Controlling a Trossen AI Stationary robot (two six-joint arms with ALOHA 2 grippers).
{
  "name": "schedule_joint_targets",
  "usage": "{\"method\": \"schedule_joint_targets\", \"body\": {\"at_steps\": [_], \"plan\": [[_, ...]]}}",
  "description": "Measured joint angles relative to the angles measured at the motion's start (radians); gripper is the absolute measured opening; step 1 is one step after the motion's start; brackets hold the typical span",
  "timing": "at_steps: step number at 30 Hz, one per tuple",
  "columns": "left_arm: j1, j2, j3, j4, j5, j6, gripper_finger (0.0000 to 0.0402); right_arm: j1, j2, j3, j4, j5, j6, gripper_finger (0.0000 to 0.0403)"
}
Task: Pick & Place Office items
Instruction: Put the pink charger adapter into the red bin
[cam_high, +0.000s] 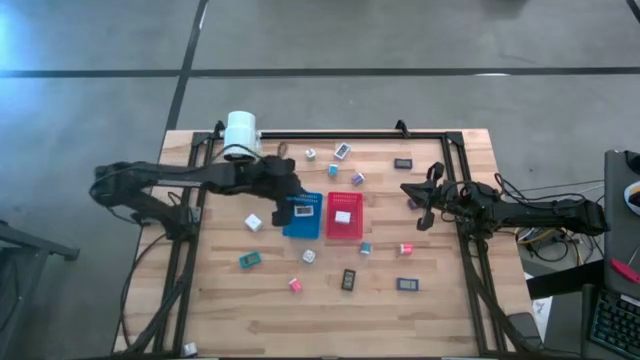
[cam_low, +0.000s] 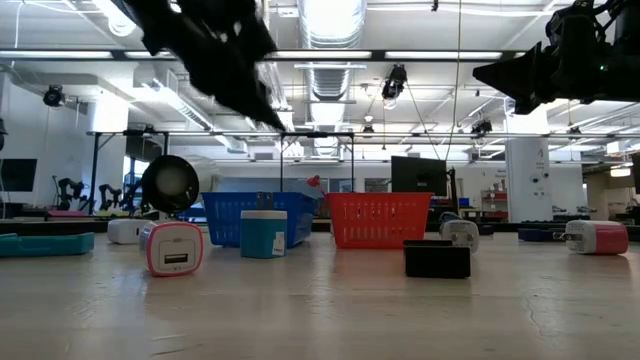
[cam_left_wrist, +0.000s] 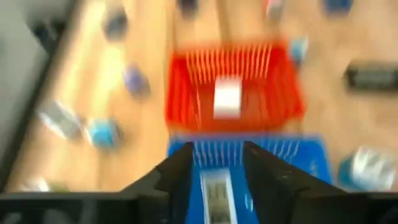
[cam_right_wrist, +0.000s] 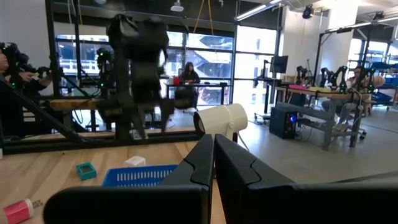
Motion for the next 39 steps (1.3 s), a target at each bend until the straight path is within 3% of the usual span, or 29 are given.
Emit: {"method": "schedule_joint_targets", "body": {"at_steps": [7, 9, 14, 19, 26, 31, 39], "plan": [[-0.024, -0.245, -0.19, 0.328, 0.055, -0.062, 0.002, 0.0, 0.0, 0.0, 0.0, -0.001, 0.002, 0.0008], [-0.027, -0.302, -0.263, 0.394, 0.055, -0.065, 0.0007, 0.0, 0.0, 0.0, -0.001, -0.002, 0.001, 0.0008], [-0.026, -0.432, -0.467, 0.603, -0.003, -0.075, 0.0007, 0.0, 0.0, 0.0, -0.002, -0.002, -0.002, 0.0008], [-0.025, -0.549, -0.634, 0.687, -0.092, -0.084, 0.0004, 0.0, 0.001, 0.0, -0.002, -0.002, -0.002, 0.0008], [-0.023, -0.714, -0.727, 0.708, -0.201, -0.079, 0.0002, 0.0, 0.001, 0.0, -0.001, 0.0, -0.002, 0.0008], [-0.017, -0.811, -0.764, 0.707, -0.097, -0.107, 0.0003, 0.0, 0.001, 0.0, -0.002, 0.0, -0.002, 0.0008], [0.045, -0.893, -0.84, 0.707, -0.107, -0.067, 0.0005, 0.0, 0.001, 0.0, -0.029, 0.0, -0.002, 0.0008]]}}
